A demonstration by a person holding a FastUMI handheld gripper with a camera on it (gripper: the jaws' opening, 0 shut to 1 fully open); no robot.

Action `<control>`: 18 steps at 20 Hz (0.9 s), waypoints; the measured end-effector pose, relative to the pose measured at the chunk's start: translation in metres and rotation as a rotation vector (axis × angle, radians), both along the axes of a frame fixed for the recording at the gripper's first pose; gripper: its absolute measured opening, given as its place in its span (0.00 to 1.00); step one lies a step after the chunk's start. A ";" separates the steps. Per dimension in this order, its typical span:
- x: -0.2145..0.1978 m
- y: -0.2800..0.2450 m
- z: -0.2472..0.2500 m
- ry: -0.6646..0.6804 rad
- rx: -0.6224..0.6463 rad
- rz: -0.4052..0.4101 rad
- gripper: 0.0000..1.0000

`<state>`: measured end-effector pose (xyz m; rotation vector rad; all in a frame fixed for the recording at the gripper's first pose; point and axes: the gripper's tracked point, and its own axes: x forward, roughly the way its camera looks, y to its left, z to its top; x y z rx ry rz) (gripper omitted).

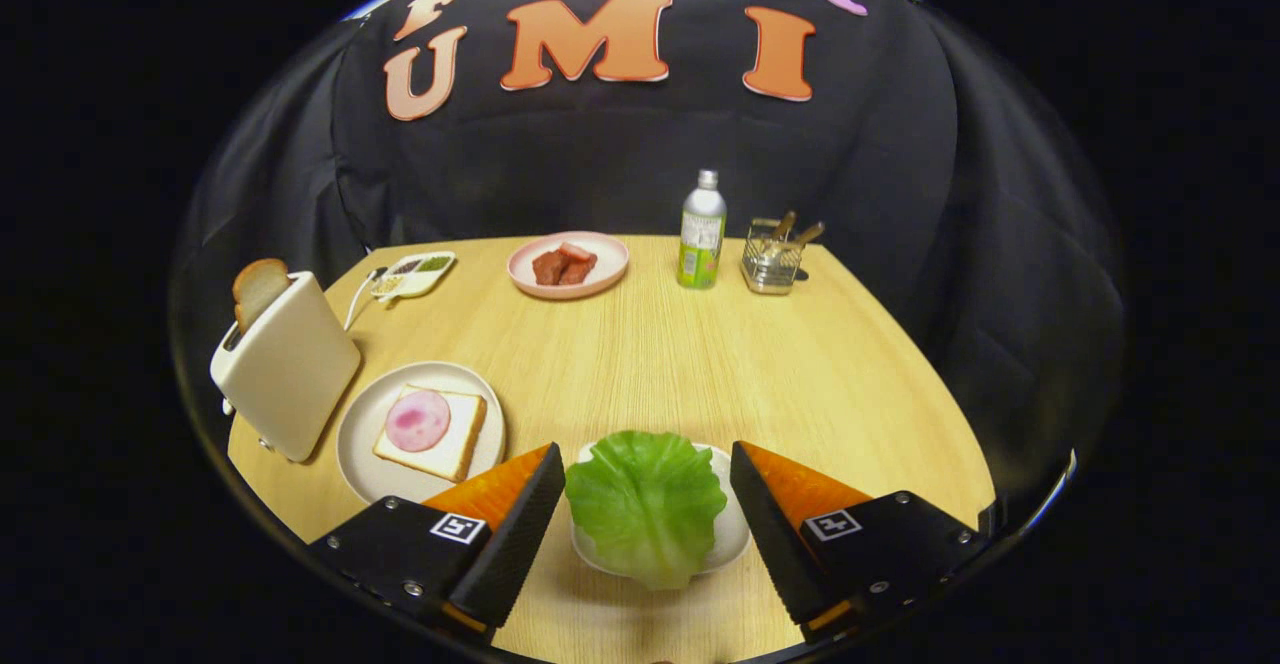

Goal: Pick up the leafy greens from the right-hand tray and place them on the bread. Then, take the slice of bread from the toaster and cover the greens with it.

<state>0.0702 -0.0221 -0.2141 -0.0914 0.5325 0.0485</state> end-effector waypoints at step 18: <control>0.019 0.001 -0.085 0.204 -0.020 0.060 0.87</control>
